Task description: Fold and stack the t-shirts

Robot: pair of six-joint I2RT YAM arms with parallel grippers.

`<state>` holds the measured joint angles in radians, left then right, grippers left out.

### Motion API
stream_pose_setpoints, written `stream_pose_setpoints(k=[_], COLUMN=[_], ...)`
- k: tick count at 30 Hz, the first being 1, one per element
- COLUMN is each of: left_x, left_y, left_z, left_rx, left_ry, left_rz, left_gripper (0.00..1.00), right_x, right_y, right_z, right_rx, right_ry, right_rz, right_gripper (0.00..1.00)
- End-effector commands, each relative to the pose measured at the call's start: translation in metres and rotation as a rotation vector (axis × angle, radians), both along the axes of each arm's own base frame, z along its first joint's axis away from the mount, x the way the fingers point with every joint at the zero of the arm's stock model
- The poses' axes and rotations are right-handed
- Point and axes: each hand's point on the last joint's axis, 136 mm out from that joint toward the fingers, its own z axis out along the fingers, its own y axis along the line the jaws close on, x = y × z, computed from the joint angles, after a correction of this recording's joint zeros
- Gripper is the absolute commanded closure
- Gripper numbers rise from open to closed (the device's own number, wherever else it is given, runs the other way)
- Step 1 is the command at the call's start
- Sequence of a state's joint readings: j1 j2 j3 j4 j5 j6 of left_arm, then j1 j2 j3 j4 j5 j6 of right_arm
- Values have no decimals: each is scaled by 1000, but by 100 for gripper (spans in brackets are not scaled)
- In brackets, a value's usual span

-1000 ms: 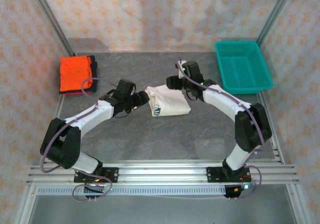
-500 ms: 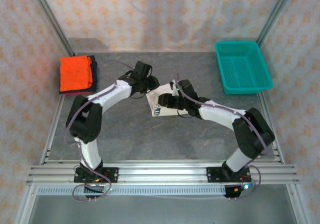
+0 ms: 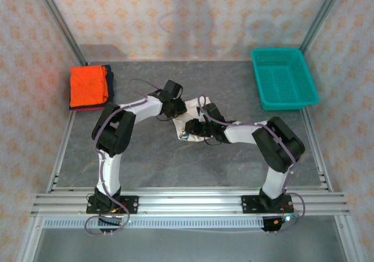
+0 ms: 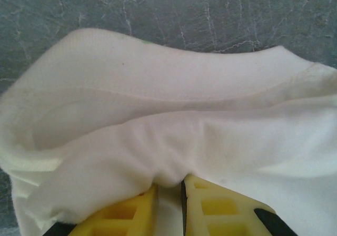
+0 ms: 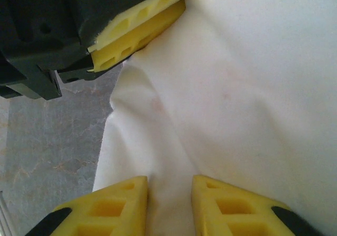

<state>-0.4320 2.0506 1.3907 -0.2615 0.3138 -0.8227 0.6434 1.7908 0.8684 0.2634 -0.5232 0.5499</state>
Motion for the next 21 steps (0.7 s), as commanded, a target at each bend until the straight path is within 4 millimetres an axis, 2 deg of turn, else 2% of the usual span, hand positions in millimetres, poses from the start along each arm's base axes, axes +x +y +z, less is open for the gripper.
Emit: stream_pose_setpoints(k=[1, 4, 6, 8, 11, 13, 16, 18, 21], left_x=[-10, -9, -8, -7, -6, -5, -4, -4, -2], left_y=[9, 10, 8, 5, 3, 1, 0, 0, -1], left_z=[-29, -29, -27, -24, -22, -21, -23, -25, -29], left_rx=[24, 27, 22, 13, 12, 11, 15, 17, 24], left_ry=[67, 67, 61, 51, 49, 47, 51, 56, 66], left_rz=[21, 14, 5, -7, -20, -25, -31, -34, -42], left_gripper=[81, 80, 80, 77, 76, 76, 77, 78, 80], right_x=[-37, -37, -31, -20, 5, 26, 54, 69, 88], right_y=[-12, -9, -9, -15, -33, -53, -83, -95, -110], right_z=[-42, -13, 14, 41, 70, 78, 72, 68, 51], right_rx=[-100, -71, -58, -64, -45, -46, -107, -150, -201], right_ry=[147, 71, -5, -85, -152, -161, -141, -132, -85], right_rz=[42, 80, 87, 52, -37, -123, -209, -236, -261], right_gripper=[72, 69, 58, 43, 36, 37, 42, 47, 63])
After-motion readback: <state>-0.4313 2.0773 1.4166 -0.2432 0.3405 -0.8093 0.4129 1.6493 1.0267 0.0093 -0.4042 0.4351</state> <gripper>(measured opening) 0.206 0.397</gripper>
